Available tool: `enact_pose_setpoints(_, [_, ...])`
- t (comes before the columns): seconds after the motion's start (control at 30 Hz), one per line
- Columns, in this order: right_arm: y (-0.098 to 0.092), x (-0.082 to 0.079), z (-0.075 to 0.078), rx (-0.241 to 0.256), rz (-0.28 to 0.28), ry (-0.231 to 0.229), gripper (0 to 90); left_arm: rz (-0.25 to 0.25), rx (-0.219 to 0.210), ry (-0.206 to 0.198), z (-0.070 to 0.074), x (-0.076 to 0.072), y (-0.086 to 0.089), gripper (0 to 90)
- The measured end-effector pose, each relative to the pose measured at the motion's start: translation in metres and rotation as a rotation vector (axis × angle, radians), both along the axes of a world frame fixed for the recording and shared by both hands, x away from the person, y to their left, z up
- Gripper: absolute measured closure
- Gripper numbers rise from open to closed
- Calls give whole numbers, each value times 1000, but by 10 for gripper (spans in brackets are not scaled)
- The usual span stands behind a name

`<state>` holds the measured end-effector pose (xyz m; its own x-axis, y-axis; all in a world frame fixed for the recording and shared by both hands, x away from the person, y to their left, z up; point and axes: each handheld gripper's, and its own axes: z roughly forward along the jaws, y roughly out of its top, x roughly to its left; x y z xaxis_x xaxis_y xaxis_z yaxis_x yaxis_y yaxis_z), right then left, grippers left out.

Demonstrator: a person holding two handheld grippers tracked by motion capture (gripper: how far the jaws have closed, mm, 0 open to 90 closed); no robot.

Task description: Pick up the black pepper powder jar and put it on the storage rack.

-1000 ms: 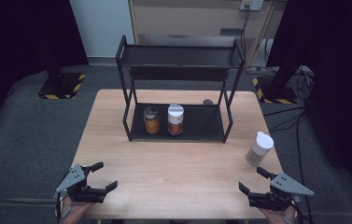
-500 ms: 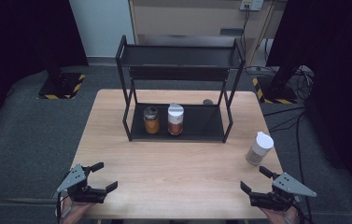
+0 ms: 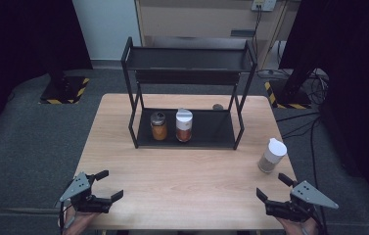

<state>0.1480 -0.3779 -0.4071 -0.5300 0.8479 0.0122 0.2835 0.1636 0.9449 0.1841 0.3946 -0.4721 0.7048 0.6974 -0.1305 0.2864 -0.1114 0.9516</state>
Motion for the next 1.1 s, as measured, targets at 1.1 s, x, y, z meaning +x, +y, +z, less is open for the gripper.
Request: enact_pose_setpoints(1.1, [-8, 42, 23, -20, -164, 31, 58, 1, -1, 4, 0, 0, 0, 17])
